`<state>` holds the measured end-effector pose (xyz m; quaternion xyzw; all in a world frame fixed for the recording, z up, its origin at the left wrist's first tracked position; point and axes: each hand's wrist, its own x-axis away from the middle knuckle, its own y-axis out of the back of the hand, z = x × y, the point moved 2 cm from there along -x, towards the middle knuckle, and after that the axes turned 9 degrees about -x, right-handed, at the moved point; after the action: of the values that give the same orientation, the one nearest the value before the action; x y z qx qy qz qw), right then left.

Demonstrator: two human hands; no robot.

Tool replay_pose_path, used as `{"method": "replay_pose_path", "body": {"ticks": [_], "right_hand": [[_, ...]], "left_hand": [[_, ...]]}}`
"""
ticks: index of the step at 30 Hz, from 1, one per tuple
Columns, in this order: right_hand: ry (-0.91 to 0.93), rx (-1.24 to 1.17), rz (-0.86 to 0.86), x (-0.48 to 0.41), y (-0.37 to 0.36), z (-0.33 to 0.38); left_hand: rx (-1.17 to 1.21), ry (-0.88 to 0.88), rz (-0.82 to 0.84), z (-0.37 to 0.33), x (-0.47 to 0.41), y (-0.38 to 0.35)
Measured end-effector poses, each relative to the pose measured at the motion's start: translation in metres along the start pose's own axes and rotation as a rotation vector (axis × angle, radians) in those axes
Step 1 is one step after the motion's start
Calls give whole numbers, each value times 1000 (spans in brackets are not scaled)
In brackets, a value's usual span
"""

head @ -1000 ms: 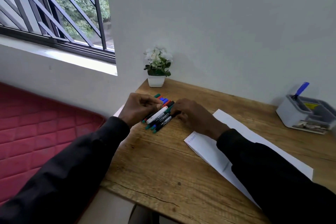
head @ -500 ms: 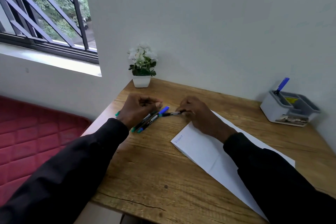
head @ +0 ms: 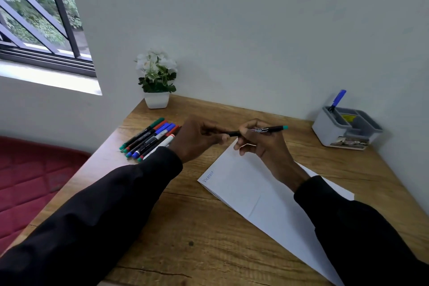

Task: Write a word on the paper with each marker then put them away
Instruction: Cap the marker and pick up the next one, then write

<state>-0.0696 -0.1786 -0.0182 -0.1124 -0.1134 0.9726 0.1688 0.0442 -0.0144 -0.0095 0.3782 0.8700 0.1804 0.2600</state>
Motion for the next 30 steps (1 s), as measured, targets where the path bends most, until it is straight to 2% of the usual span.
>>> {"method": "replay_pose_path", "body": {"ticks": [2,5,14,16,18,20,22,25,30], "right_hand": [[-70,-43,-33,0,-1,2],[-123,15,-73,-3,-1,1],[-291,42,246,-14,6,18],[-264,100,233,-15,12,17],[-147,176,126,-13,17,14],[-6,224,6,-8,22,10],[70,247,-23,1,25,6],[45,281,37,14,20,-2],[-3,293,27,27,16,-15]], "left_hand": [[-32,-27,-16,1,-2,-2],[-55,-52,-24,4,-4,-2],[-54,-16,7,13,-15,3],[-85,-5,13,10,-18,0],[-210,2,-39,10,-21,-6],[-341,69,-98,17,-24,-11],[-417,142,-128,26,-25,-15],[-512,189,-120,34,-27,-17],[-556,205,-101,37,-31,-18]]}}
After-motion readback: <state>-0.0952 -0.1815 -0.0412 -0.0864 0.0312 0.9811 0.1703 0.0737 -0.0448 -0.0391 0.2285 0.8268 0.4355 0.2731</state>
